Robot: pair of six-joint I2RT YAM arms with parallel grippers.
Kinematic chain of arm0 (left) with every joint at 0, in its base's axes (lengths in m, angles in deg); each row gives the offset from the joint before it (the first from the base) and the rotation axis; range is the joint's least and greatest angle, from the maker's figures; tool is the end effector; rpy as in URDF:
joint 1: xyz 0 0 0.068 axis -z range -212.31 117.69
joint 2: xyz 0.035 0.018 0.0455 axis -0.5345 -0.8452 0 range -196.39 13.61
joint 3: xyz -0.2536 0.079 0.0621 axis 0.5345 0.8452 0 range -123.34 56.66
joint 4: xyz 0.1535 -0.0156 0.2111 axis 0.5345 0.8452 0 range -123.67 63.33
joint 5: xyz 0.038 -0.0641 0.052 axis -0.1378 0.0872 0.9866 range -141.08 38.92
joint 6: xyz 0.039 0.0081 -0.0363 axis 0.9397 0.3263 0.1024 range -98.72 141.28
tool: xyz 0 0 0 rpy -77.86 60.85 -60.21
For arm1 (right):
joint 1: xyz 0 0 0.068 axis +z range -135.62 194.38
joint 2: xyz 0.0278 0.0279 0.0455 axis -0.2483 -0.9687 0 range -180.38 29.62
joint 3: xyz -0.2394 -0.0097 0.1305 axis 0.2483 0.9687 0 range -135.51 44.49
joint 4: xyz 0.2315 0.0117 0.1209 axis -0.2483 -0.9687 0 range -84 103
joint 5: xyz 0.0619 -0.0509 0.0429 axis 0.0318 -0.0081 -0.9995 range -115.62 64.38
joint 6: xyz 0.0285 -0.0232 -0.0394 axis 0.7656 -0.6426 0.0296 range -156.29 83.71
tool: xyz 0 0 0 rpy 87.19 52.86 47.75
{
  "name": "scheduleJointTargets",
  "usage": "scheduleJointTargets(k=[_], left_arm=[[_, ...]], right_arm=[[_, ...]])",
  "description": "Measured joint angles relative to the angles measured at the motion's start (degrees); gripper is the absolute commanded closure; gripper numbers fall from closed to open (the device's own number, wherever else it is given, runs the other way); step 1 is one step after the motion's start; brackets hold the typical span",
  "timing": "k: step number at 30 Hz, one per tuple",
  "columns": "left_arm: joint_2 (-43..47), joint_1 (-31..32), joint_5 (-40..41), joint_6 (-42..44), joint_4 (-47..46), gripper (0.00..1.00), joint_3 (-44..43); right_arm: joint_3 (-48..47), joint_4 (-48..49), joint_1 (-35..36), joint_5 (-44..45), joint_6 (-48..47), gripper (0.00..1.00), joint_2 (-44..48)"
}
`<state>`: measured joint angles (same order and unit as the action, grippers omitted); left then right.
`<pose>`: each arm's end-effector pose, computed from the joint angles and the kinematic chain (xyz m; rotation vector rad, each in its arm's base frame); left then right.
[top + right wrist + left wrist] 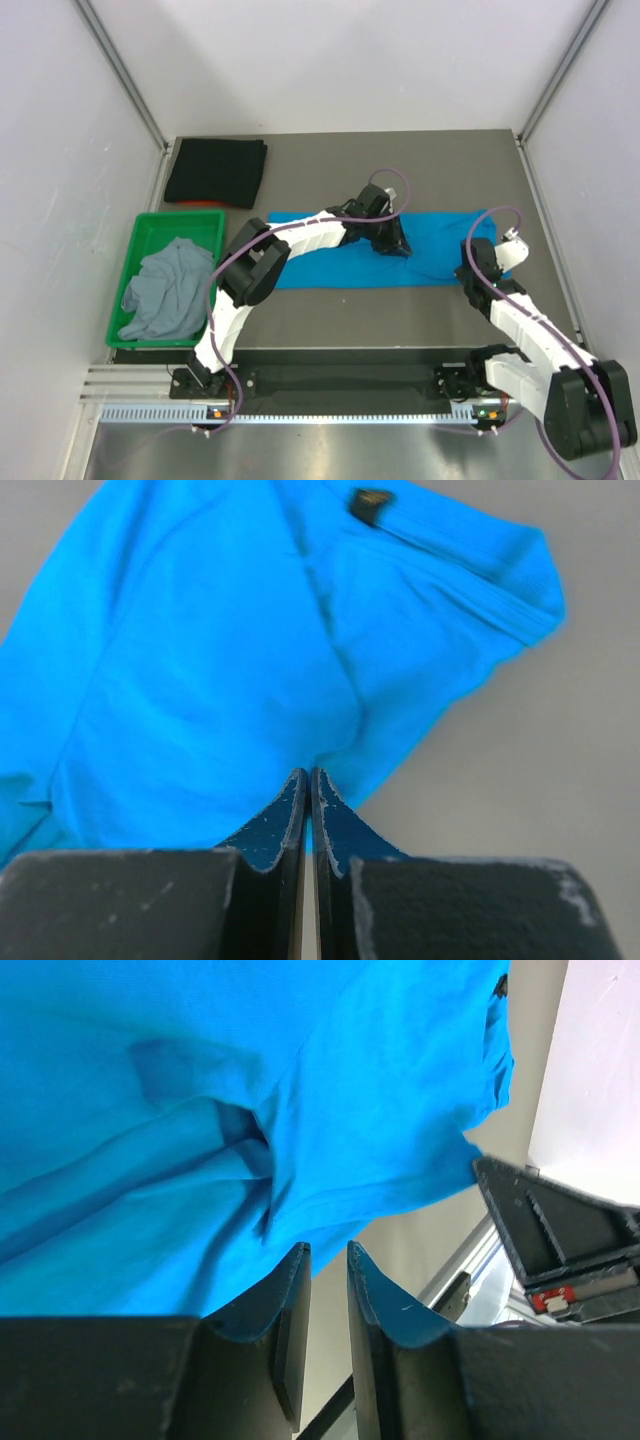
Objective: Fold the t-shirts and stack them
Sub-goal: Fold the tshirt
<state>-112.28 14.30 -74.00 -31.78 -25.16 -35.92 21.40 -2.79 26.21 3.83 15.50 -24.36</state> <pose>0.3280 -0.3669 0.1718 0.0896 2.6243 -1.2356 0.1776 0.0193 0.1765 0.9873 2.0296 -0.0313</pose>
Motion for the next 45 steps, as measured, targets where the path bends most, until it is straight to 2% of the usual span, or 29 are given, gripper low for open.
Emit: scheduleJointTargets(k=[6,19,30,45], left_arm=[[0.0,0.0,0.7,0.4,0.3,0.75,0.1],[0.7,0.0,5.6,3.0,2.2,0.75,2.3],[2.7,0.0,7.1,3.8,2.2,0.75,5.0],[2.7,0.4,5.0,4.2,1.6,0.75,4.8]], right_arm=[[-4.6,4.8,0.0,-1.9,-4.2,1.0,-8.1],[-11.1,10.7,-1.2,-6.8,-8.8,1.0,-17.8],[-15.6,12.6,-2.1,-7.2,-9.3,1.0,-23.7],[-16.4,12.3,-4.4,-5.6,-7.6,1.0,-27.7]])
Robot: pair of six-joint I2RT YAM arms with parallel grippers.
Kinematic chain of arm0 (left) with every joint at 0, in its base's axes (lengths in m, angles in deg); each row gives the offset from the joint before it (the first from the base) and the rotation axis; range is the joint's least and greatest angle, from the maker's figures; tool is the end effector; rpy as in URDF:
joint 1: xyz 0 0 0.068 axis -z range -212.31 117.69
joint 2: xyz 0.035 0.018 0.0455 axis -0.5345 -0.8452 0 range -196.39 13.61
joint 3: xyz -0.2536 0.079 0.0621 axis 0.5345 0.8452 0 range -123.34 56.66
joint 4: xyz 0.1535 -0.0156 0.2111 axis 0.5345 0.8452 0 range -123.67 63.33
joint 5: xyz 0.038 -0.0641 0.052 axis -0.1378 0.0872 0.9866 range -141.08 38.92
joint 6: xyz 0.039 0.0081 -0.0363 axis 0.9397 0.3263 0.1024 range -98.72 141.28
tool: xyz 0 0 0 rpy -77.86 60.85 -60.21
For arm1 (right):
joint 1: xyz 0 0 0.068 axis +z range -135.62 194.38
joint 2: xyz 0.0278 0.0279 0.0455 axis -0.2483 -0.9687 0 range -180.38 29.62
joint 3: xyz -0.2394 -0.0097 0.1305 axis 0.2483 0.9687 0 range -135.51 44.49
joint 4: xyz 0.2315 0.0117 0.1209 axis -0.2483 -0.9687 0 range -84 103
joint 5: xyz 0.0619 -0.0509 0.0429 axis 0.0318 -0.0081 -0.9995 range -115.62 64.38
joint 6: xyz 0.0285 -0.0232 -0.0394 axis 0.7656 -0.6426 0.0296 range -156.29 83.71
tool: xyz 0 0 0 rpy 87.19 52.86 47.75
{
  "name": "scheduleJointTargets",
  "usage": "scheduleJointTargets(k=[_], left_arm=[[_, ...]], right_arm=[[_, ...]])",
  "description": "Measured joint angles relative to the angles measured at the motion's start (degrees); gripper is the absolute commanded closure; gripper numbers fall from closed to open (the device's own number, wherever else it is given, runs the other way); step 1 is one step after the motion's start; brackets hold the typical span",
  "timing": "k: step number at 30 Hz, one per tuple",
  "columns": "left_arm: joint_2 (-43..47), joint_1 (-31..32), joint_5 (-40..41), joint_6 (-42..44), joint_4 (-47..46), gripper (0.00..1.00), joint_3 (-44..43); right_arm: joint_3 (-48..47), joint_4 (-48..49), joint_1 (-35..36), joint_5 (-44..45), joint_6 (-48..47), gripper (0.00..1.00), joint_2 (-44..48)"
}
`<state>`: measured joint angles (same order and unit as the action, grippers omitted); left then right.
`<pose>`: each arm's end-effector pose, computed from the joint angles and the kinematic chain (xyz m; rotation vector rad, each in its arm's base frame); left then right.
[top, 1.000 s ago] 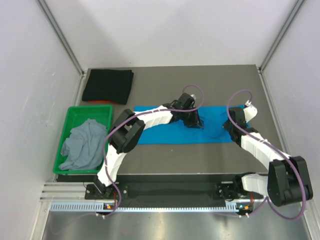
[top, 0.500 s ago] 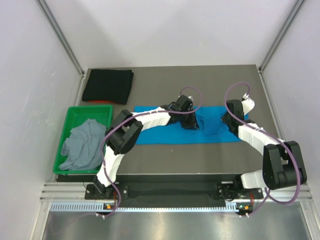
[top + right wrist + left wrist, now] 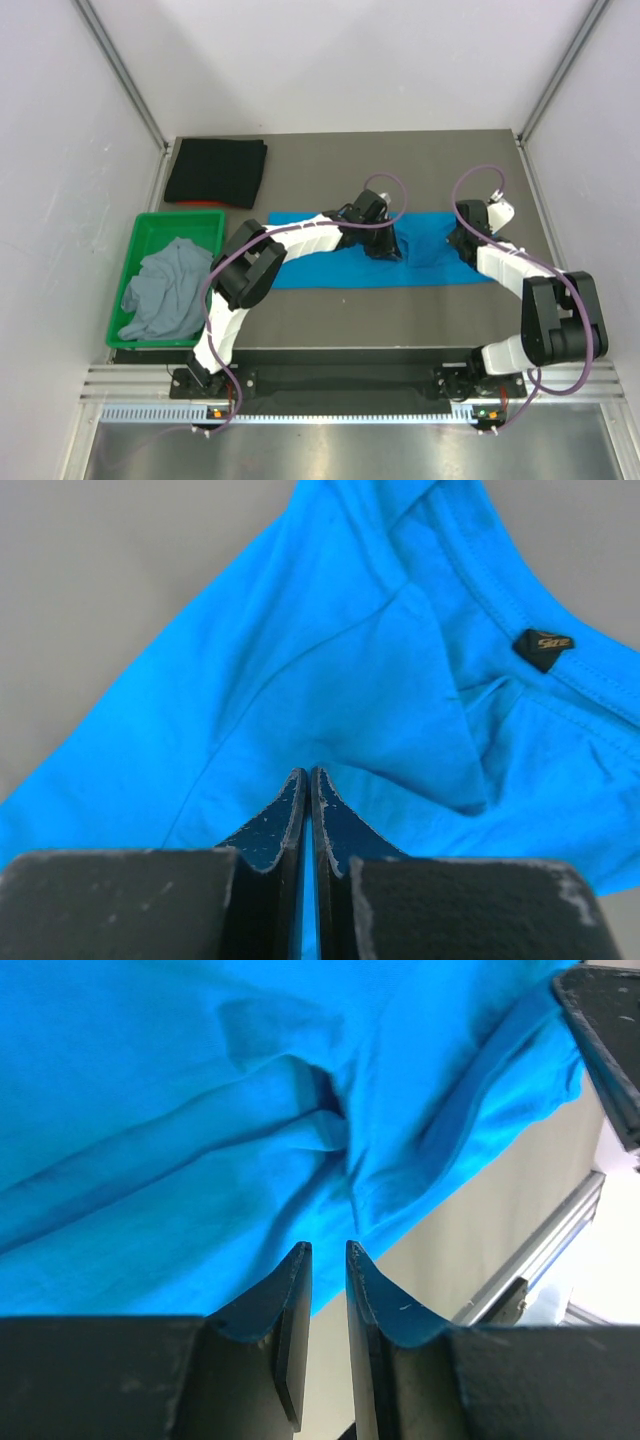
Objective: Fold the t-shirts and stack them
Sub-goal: Fold the tshirt
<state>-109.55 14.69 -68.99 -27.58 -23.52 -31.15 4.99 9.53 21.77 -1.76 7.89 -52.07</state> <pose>0.3157 -0.3544 0.1648 0.1272 2.6382 -1.0788 0.2777 0.0215 0.1786 0.9040 2.0973 -0.0294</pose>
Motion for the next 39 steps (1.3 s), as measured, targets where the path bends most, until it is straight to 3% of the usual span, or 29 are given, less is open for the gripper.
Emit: scheduleJointTargets(k=[14,22,33,39], left_arm=[[0.0,0.8,-2.3,0.2,-3.1,0.75,-1.8],[-1.7,1.2,-4.0,0.7,-6.3,0.81,-1.9],[-4.2,2.2,-3.7,0.9,-6.8,0.97,-2.0],[-4.9,2.2,-2.6,1.1,-6.8,0.94,-2.1]], right_arm=[[0.0,1.0,-3.5,-0.7,1.5,1.0,-0.6],[0.0,1.6,-4.2,-2.5,1.7,1.0,-1.2],[-1.4,1.9,-4.3,-3.2,1.9,1.0,-1.5],[-1.9,2.1,-5.1,-3.2,1.9,1.0,-2.1]])
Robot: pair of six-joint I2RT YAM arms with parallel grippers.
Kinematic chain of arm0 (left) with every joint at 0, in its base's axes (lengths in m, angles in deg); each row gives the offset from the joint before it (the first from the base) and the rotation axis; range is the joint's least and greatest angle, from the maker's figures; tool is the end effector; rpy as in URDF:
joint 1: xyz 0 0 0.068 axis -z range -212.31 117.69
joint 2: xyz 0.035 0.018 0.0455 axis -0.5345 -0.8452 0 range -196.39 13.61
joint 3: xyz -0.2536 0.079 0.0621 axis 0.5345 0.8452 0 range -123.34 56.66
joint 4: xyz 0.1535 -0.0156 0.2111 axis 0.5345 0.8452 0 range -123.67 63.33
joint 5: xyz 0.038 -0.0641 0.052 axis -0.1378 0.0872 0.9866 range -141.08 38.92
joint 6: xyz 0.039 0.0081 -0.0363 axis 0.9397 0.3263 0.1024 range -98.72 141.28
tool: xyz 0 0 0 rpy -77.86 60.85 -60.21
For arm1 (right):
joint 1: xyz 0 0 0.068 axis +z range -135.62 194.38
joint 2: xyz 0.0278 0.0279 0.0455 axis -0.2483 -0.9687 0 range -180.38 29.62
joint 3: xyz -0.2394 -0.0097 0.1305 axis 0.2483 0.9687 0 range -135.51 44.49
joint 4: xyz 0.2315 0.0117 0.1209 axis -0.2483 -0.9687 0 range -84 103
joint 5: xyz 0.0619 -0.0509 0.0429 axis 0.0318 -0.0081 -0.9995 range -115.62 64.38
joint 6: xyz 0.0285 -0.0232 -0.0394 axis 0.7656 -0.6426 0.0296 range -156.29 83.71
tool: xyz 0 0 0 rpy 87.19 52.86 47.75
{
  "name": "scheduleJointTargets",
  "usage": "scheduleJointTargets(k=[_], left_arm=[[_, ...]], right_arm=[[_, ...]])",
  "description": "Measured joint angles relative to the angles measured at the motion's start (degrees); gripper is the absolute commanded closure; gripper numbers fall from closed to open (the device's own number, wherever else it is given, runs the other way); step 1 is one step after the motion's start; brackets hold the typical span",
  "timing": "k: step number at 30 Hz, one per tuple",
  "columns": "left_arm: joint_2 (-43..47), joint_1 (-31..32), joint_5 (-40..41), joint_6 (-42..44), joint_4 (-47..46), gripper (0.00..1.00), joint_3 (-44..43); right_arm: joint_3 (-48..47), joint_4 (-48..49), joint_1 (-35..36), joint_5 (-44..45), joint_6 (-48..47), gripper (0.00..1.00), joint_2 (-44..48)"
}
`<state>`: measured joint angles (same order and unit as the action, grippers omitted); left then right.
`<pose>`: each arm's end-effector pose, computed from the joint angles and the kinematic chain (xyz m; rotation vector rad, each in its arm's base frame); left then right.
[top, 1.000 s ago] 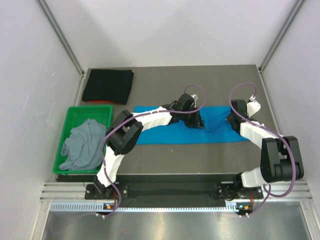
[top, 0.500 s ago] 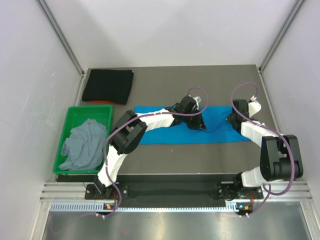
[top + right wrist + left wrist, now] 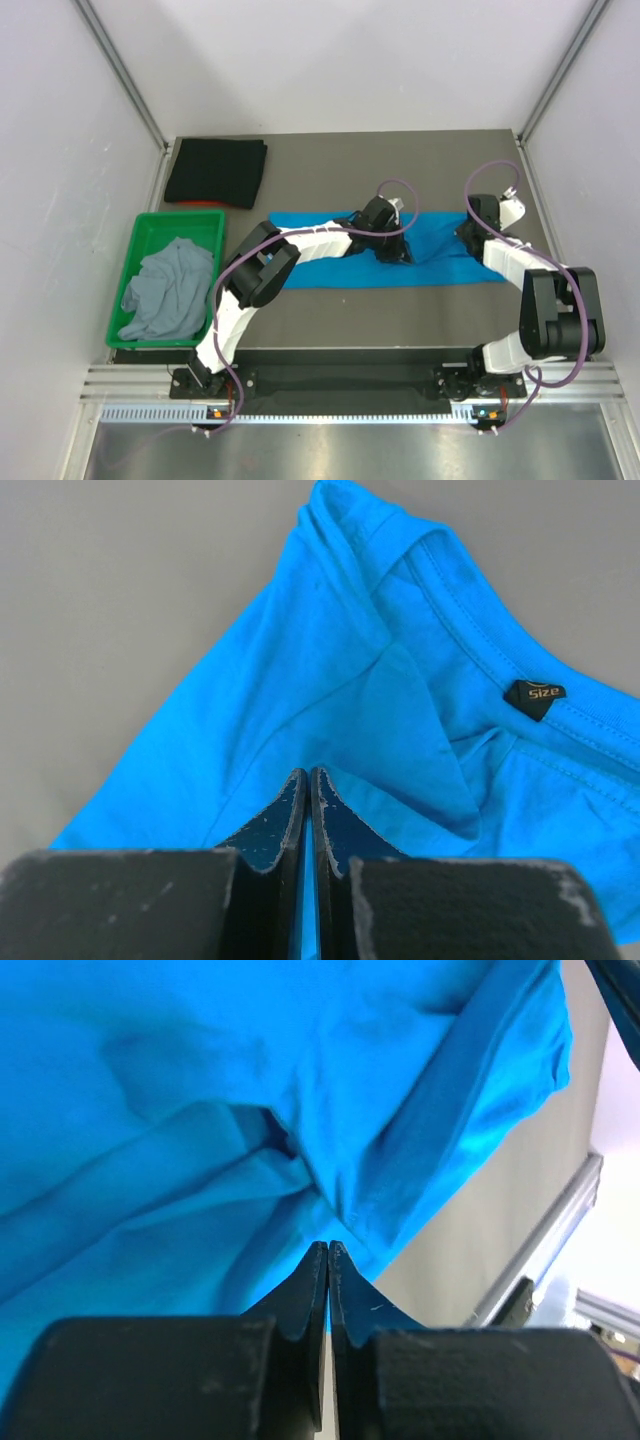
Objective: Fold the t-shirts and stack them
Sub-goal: Fold the tshirt
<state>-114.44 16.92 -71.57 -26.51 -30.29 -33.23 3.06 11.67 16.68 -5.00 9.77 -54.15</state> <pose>0.3124 -0.3812 0.1460 0.2427 2.5808 -1.1804 0.2908 -0.0009 0.1813 1.0084 2.0375 0.0213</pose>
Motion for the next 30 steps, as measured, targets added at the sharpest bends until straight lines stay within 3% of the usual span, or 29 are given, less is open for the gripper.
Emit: scheduleJointTargets(k=[8,13,15,20,21,27,30], left_arm=[[0.1,0.0,2.8,1.0,-0.3,0.71,1.3],[0.2,0.3,2.7,5.7,-2.0,0.62,1.3],[0.5,0.5,2.4,10.4,-2.4,0.57,1.4],[3.7,1.3,3.2,24.1,-2.4,0.56,3.2],[4.6,1.4,3.1,27.0,-3.0,0.51,4.0],[14.4,2.6,-1.0,48.9,-16.8,0.47,20.6],[14.5,3.5,-2.6,57.8,-18.2,0.48,22.3]], right_arm=[[-1.2,0.1,-0.6,-0.1,0.0,1.0,-1.3],[-1.4,0.0,-0.6,-0.6,0.0,1.0,-1.3],[-1.4,0.0,-0.6,-0.8,0.0,1.0,-1.3],[-1.4,0.0,-0.6,-1.3,0.0,1.0,-1.3],[-1.4,0.0,-0.6,-1.3,0.0,1.0,-1.3],[-1.4,0.1,-0.9,-2.3,0.2,1.0,-1.3],[-1.4,0.1,-1.3,-2.9,0.2,1.0,-1.3]])
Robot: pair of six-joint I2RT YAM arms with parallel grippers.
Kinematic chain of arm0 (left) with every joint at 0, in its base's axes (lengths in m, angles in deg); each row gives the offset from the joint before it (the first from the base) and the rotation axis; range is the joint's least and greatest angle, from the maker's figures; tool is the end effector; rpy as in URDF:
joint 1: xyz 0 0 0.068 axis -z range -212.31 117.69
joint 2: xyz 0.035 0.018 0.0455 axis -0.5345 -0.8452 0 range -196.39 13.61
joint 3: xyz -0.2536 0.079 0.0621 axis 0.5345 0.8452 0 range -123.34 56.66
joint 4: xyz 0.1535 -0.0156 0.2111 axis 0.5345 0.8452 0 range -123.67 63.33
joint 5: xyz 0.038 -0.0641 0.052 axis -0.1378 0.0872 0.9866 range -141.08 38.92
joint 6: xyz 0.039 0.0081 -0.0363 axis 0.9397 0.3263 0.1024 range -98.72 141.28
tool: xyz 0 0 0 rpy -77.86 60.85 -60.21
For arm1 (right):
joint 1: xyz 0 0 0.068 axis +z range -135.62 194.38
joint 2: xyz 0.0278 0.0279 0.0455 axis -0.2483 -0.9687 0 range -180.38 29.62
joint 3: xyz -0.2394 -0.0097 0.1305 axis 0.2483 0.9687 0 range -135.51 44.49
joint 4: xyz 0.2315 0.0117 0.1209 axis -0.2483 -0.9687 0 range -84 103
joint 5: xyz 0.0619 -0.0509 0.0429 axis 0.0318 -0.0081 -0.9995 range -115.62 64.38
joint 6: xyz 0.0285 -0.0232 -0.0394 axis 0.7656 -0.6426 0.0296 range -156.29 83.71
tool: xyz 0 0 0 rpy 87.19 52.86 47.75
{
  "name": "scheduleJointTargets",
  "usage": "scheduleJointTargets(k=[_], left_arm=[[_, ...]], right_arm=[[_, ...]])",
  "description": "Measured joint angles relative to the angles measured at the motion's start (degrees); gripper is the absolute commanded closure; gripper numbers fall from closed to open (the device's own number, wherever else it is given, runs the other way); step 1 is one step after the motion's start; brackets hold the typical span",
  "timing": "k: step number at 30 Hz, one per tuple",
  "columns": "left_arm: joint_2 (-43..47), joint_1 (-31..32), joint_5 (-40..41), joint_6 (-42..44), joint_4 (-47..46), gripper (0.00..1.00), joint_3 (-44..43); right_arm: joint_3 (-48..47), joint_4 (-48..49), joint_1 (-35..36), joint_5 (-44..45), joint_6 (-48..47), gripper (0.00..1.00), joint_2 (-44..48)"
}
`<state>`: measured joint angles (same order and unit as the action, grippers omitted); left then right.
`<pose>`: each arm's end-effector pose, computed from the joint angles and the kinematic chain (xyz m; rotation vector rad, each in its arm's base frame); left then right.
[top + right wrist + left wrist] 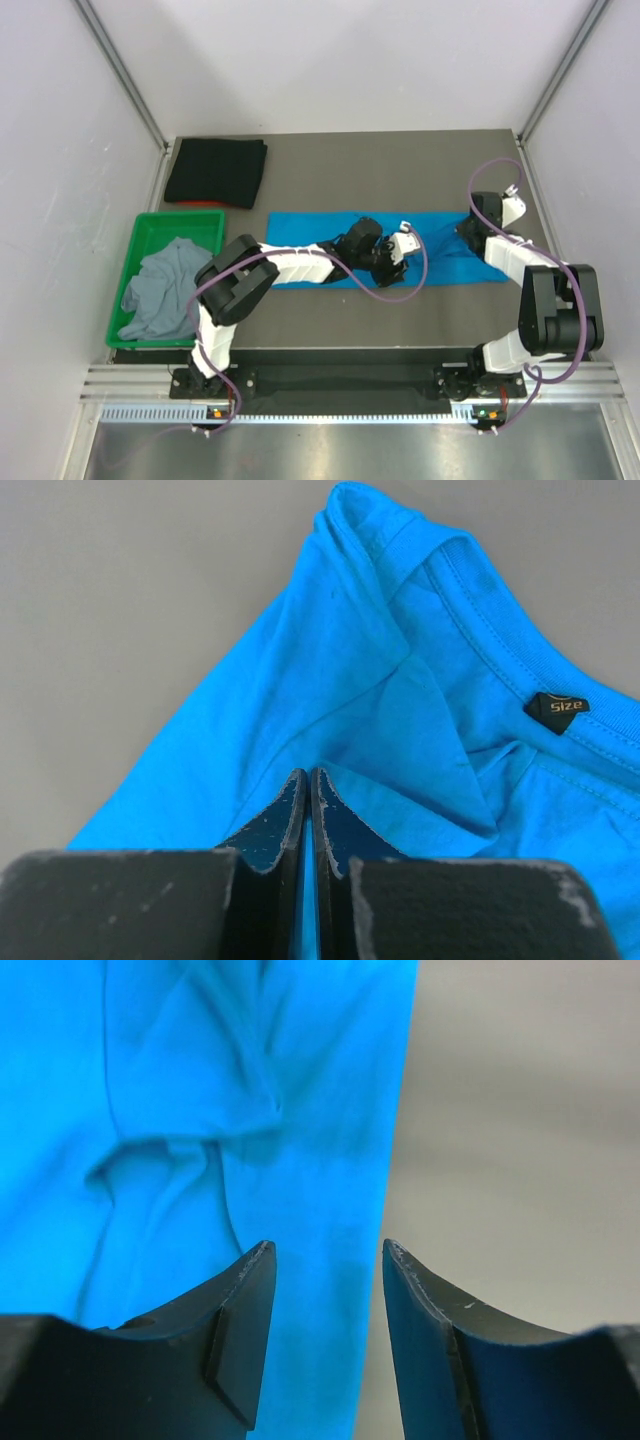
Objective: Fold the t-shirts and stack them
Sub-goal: Fold the tshirt
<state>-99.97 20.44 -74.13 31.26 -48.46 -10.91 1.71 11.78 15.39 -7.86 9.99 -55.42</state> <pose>0.2494 -0.3507 0.1655 1.3457 1.7275 -0.8599 0.2973 -0.0056 0.1821 1.0193 2.0463 0.0669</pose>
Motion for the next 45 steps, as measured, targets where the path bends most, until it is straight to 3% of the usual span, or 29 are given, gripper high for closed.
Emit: scheduleJointTargets(k=[13,22,25,26,27,28,33,37,39,42,45], left_arm=[[-9.1,3.9,7.8,20.2,-0.3,0.46,-11.2],[-13.1,4.8,9.6,23.2,-1.4,0.52,-14.1],[-14.2,4.7,10.5,23.2,-1.5,0.71,-15.2],[-14.5,4.7,10.6,23.1,-1.4,0.8,-15.6],[-14.8,4.7,10.8,23.1,-1.3,0.96,-16.0],[-15.1,4.7,11.0,22.8,-1.2,1.0,-16.4],[-15.4,4.1,10.3,20.4,-1.0,1.0,-17.2],[-15.4,1.9,7.4,15.3,0.1,0.92,-18.5],[-15.4,0.7,6.6,13.2,0.5,0.89,-19.5],[-15.4,-0.6,6.4,10.4,1.0,0.75,-20.2],[-15.4,-1.1,6.4,7.1,2.0,0.72,-20.2]], right_arm=[[2.6,2.4,-2.1,-3.3,1.4,1.0,0.0],[3.1,3.8,-2.3,-5.5,2.3,1.0,0.0],[3.1,4.1,-2.6,-6.0,2.4,1.0,0.0],[3.1,4.3,-2.7,-6.1,2.4,1.0,0.0],[3.1,4.5,-2.8,-6.2,2.4,1.0,0.0],[3.1,4.7,-3.0,-6.3,2.4,1.0,0.0],[3.1,4.9,-3.9,-6.5,2.3,1.0,-0.2],[2.9,4.8,-4.6,-7.2,1.9,0.95,-2.1],[2.9,4.5,-4.7,-7.5,1.7,0.9,-3.0],[2.5,3.5,-4.8,-8.3,0.9,0.77,-3.2],[0.1,0.8,-4.9,-8.9,-0.3,0.67,-3.2]])
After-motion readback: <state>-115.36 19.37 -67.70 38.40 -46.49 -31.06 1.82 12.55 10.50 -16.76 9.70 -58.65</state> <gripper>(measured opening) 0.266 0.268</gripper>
